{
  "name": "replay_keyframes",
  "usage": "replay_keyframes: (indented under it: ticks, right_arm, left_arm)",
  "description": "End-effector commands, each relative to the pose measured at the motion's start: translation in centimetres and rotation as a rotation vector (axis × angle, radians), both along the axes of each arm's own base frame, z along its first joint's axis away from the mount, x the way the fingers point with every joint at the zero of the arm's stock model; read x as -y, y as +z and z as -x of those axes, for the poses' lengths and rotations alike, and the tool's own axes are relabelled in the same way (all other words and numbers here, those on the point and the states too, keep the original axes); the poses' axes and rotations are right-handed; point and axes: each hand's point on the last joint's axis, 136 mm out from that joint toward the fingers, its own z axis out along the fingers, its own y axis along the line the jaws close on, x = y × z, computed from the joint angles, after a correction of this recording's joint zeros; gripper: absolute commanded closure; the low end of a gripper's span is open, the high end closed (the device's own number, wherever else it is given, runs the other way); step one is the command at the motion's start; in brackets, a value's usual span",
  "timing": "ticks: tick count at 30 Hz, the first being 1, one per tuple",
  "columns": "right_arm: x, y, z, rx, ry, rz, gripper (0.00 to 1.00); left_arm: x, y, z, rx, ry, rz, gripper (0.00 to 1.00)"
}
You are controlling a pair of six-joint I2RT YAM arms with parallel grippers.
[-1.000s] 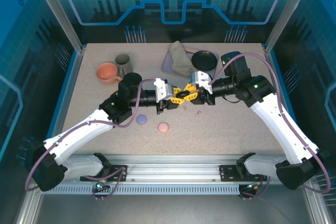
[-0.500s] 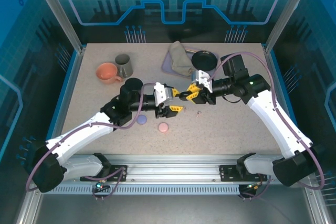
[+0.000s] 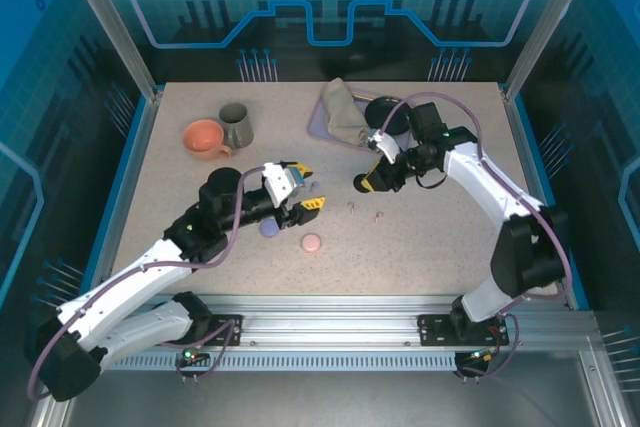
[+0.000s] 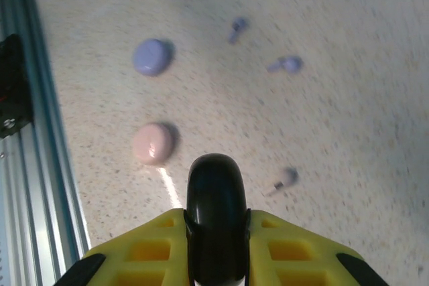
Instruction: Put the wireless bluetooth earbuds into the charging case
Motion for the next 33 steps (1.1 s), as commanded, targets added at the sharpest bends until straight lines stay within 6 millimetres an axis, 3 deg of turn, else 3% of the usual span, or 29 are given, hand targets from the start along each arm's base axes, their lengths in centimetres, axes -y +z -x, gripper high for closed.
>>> replay_keyframes:
  ticks: [1,8,12,20,33]
  right_arm:
    - [1.4,-1.8,-2.2,-0.09,-0.12,0.065,0.86]
    - [3.3,-5.6,-5.4,-0.217,-0.231,0.116,0.87]
    - [3.9,-7.3,-6.1,-0.276,-0.246,0.153,0.87]
    - [4.1,-10.1,-5.9,-0.368,-0.224,0.203,0.86]
    - [4.6,-12.2,-5.0,-0.439,-0.206,0.255,0.76]
  left_arm:
    - [-1.5,-0.8,-0.5,-0.033,0.087,-0.007,0.35]
    - [-2.0,-0.8,-0.1,-0.036,0.097,-0.003,0.35]
    - [-1.9,-0.9,-0.1,-0.039,0.091,-0.01,0.34]
    - [-1.9,-1.0,-0.1,-0.043,0.096,-0.015,0.34]
    - [-1.7,-1.1,-0.4,-0.056,0.094,-0.018,0.31]
